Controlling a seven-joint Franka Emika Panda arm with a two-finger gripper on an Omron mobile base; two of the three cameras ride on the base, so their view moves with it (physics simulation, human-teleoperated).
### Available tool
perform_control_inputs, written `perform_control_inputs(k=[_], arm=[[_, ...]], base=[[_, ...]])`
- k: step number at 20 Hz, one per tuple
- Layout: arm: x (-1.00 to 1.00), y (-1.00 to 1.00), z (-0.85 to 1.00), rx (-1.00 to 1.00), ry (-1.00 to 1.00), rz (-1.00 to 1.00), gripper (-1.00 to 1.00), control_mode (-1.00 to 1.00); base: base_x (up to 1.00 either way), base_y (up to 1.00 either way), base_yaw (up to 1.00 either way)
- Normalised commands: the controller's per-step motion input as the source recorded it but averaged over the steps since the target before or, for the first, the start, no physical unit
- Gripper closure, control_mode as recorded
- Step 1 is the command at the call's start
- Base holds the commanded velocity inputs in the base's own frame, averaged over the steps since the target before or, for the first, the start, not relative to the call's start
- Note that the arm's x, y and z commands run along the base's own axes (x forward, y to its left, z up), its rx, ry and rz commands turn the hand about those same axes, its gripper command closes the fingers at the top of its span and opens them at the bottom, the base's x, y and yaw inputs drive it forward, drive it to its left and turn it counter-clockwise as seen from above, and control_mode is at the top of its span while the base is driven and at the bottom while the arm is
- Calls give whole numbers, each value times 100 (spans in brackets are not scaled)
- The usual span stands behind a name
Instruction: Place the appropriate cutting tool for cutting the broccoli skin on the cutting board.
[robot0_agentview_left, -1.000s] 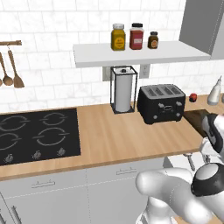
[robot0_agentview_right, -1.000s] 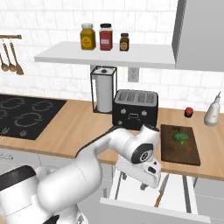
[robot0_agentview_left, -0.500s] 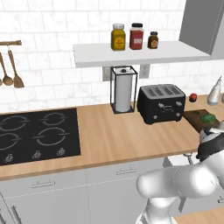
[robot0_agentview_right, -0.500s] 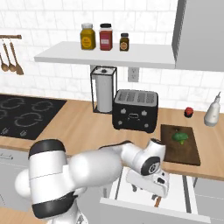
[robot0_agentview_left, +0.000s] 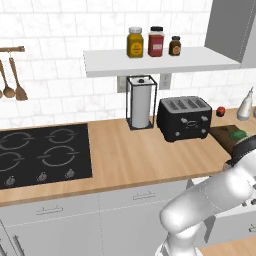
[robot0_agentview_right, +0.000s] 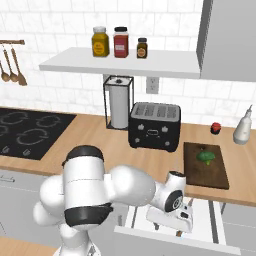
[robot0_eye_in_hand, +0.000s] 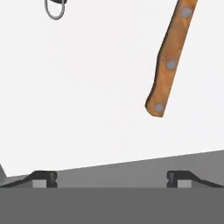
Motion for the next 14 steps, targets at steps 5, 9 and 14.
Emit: perform_control_inputs(k=[5, 9, 14], arm=[[-27, -1, -34, 0, 9, 6, -100, -100], [-89, 10, 0, 3, 8, 0, -100, -100], [-100, 19, 0, 3, 11, 0, -100, -100]], base=[[0, 0, 0], [0, 0, 0], [0, 0, 0]])
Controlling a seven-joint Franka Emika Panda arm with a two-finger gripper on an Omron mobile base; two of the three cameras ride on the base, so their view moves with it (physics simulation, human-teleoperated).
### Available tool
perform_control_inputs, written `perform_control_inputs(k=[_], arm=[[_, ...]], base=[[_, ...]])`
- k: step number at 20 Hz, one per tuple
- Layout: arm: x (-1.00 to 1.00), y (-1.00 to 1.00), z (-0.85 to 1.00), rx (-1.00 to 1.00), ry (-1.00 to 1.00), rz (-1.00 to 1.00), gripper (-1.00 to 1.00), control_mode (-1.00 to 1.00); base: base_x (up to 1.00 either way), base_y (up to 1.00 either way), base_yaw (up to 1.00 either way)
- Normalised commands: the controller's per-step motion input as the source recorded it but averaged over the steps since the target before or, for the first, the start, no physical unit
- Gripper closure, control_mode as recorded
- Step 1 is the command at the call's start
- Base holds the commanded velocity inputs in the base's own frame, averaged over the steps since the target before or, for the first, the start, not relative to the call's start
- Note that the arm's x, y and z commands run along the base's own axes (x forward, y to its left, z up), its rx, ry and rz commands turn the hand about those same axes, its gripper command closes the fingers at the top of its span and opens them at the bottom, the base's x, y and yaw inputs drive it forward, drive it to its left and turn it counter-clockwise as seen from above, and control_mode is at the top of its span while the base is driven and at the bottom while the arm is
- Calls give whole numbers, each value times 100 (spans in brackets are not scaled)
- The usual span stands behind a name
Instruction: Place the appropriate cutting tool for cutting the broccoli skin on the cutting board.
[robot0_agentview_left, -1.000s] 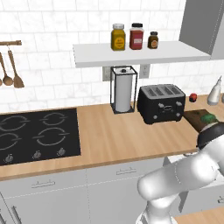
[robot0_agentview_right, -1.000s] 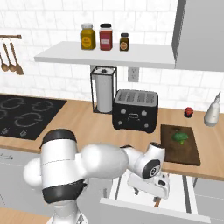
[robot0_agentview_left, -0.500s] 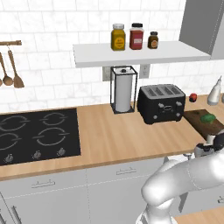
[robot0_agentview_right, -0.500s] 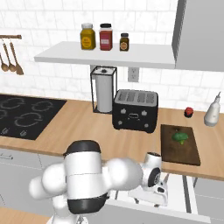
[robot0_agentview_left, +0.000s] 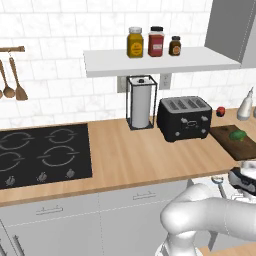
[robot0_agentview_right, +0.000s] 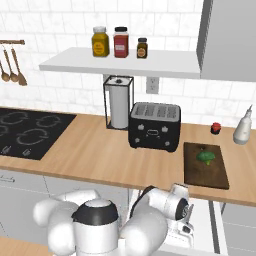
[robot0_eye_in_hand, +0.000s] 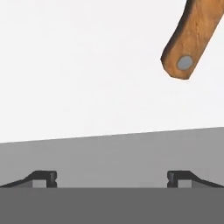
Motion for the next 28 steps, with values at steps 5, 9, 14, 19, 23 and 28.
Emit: perform_control_inputs(k=[5, 9, 14, 19, 23, 28], arm=[[-100, 23, 2, 3, 11, 0, -100, -100], [-91, 22, 28, 0, 6, 1, -100, -100], [-14, -10, 48, 0, 0, 1, -100, -100], [48, -52, 21, 5, 0, 3, -100, -100], [23, -60, 0, 5, -3, 1, -100, -100], [46, -32, -7, 7, -9, 0, -100, -100]], base=[[0, 0, 0], [0, 0, 0], [0, 0, 0], [0, 0, 0], [0, 0, 0], [0, 0, 0]])
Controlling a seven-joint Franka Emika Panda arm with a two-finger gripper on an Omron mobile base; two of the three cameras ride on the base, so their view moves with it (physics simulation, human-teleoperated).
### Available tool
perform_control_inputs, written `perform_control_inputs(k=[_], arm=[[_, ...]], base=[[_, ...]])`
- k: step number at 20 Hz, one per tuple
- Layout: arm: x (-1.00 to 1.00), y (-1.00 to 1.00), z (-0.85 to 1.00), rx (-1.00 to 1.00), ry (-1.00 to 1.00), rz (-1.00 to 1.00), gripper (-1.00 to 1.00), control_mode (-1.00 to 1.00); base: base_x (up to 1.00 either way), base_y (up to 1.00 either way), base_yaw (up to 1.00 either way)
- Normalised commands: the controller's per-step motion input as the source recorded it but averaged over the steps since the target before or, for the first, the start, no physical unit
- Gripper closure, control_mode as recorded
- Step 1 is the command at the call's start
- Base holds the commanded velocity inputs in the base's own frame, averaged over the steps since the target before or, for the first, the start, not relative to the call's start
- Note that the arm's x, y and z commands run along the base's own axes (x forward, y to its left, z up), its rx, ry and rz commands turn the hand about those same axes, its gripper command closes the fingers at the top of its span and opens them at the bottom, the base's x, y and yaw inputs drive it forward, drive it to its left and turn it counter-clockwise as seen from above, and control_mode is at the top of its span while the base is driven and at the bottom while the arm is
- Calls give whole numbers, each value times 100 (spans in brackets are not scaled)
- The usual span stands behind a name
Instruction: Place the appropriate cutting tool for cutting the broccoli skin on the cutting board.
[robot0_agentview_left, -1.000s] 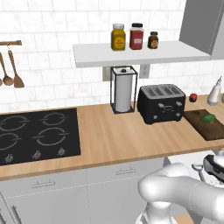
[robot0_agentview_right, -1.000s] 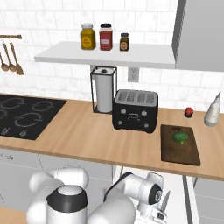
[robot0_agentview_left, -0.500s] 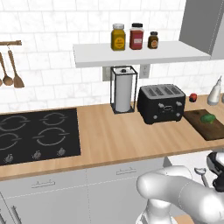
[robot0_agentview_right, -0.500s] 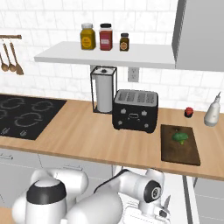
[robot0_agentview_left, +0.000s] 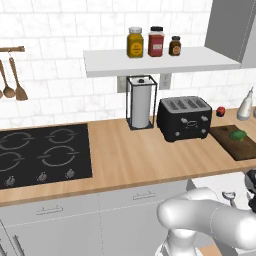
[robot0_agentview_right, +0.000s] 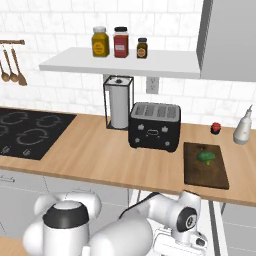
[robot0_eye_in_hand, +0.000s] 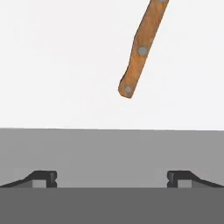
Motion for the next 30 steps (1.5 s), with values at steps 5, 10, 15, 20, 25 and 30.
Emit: perform_control_inputs(k=[5, 10, 15, 20, 25, 30], arm=[[45, -3, -10, 1, -18, 0, -100, -100], [23, 0, -25, 0, -23, 0, -100, -100], [9, 0, -27, 0, -22, 0, -100, -100], [21, 0, -26, 0, -3, 0, -100, -100], [42, -3, -28, 0, 1, 0, -100, -100], [25, -4, -32, 0, 0, 0, -100, -100]], base=[[0, 0, 0], [0, 0, 0], [0, 0, 0], [0, 0, 0], [0, 0, 0], [0, 0, 0]])
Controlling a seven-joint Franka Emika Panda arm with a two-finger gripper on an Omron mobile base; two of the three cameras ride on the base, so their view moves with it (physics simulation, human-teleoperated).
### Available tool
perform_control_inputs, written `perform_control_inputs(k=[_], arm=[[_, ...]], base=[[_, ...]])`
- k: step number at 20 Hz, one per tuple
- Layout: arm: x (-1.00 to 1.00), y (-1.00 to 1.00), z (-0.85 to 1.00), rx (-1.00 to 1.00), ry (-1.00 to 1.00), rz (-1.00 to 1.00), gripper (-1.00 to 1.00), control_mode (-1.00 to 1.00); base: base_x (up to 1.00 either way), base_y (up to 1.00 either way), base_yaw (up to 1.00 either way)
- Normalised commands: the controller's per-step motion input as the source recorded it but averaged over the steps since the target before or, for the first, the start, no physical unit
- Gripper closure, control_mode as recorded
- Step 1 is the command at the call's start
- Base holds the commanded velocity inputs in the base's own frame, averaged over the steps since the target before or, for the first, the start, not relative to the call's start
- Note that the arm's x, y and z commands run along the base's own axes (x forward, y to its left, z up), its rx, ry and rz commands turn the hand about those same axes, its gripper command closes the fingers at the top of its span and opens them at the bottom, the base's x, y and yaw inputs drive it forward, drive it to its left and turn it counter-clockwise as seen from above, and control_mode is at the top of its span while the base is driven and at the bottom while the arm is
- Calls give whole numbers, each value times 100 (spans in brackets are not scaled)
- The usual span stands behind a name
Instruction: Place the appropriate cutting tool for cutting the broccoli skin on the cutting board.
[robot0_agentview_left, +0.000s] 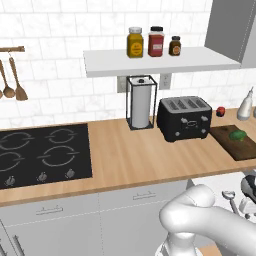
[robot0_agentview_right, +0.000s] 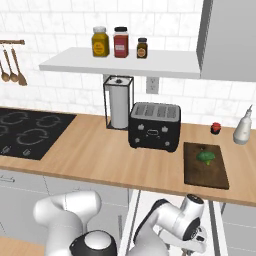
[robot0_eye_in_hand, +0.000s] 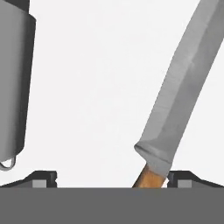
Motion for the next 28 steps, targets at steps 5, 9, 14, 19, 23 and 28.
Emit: perform_control_inputs(k=[5, 9, 14, 19, 23, 28], arm=[[0, -9, -28, 0, 0, 0, -100, -100], [0, -3, -26, 0, 2, -2, -100, -100], [-1, 0, -56, -2, 11, -2, 100, -100], [0, 9, -32, -1, 4, -1, 100, -100], [0, 18, -7, 0, 0, 0, 100, -100], [-40, 17, 65, 0, 0, -9, 100, -100]], base=[[0, 0, 0], [0, 0, 0], [0, 0, 0], [0, 0, 0], [0, 0, 0], [0, 0, 0]])
